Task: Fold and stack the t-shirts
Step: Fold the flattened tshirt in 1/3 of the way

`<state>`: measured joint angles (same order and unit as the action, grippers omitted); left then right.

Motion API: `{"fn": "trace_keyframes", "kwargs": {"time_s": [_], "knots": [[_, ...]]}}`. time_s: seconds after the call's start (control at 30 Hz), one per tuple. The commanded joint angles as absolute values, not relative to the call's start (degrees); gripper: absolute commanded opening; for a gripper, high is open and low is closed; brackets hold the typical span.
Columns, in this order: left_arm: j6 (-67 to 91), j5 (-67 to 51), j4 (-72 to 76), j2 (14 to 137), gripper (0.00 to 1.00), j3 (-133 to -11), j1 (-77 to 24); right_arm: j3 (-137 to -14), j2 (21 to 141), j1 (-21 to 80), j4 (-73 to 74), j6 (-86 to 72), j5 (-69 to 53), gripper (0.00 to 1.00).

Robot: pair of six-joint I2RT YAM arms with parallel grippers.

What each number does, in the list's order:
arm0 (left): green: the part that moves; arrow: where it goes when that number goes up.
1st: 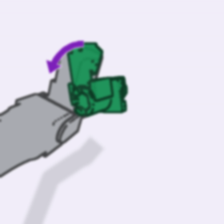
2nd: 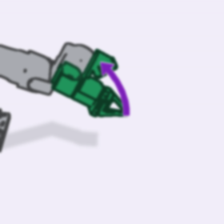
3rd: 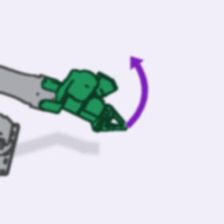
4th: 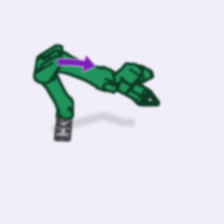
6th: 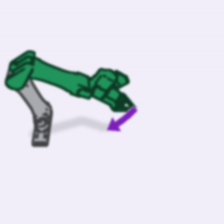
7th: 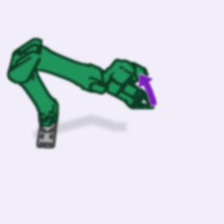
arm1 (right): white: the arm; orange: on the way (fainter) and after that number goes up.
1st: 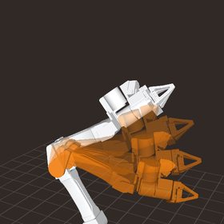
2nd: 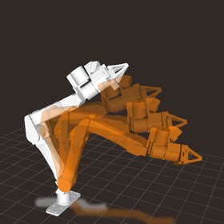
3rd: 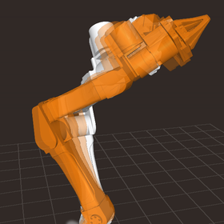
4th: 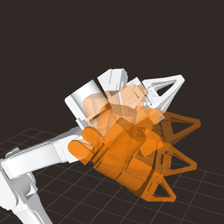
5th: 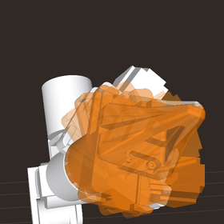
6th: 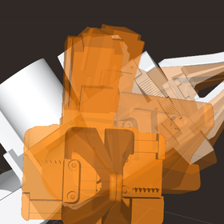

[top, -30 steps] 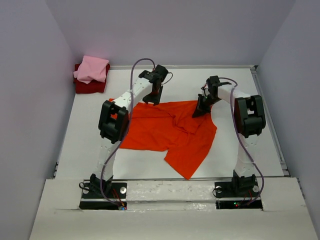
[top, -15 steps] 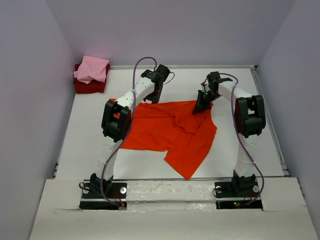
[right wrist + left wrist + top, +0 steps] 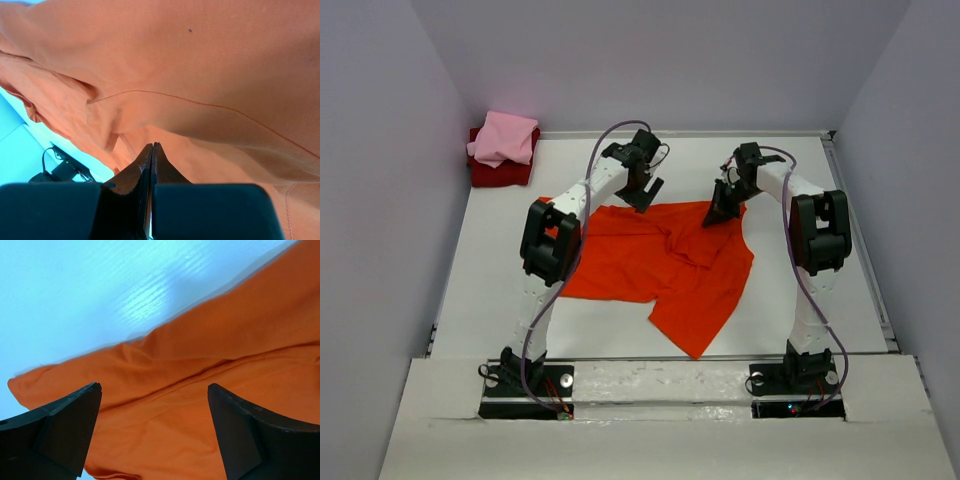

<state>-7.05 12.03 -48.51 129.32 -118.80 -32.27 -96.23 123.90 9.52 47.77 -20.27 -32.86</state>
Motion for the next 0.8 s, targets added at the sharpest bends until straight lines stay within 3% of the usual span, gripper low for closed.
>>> {"fn": "trace_keyframes", "kwargs": {"time_s": [0.0, 0.07, 0.17, 0.27, 0.33, 0.37, 0.4, 0.77], "knots": [[-15.8, 6.8, -43.6, 120.0, 0.99, -113.6, -32.8, -98.8, 121.8, 10.2, 48.0, -19.1, -34.5, 0.0], [-19.0, 6.2, -42.8, 119.0, 0.99, -112.4, -33.7, -98.7, 121.4, 10.2, 47.8, -18.6, -34.2, 0.0], [-14.9, 24.5, -46.7, 121.5, 0.99, -112.7, -36.8, -98.6, 121.4, 10.2, 47.5, -18.7, -34.8, 0.0], [-15.6, 19.2, -47.6, 121.0, 0.99, -112.9, -36.7, -98.4, 121.6, 10.2, 46.8, -19.6, -36.3, 0.0], [-21.0, 6.8, -48.3, 120.8, 0.99, -115.5, -36.0, -98.5, 121.3, 10.2, 46.5, -19.8, -37.0, 0.0], [-22.9, -5.2, -49.7, 121.1, 0.99, -119.0, -34.6, -98.6, 121.2, 10.2, 46.6, -19.5, -36.7, 0.0], [-25.2, -8.5, -49.7, 121.9, 0.99, -120.8, -34.5, -98.8, 121.0, 10.2, 46.7, -19.4, -36.3, 0.0], [-35.8, -13.7, -47.3, 119.2, 0.99, -108.3, -32.3, -99.1, 120.1, 10.2, 47.0, -19.2, -35.8, 0.0]]}}
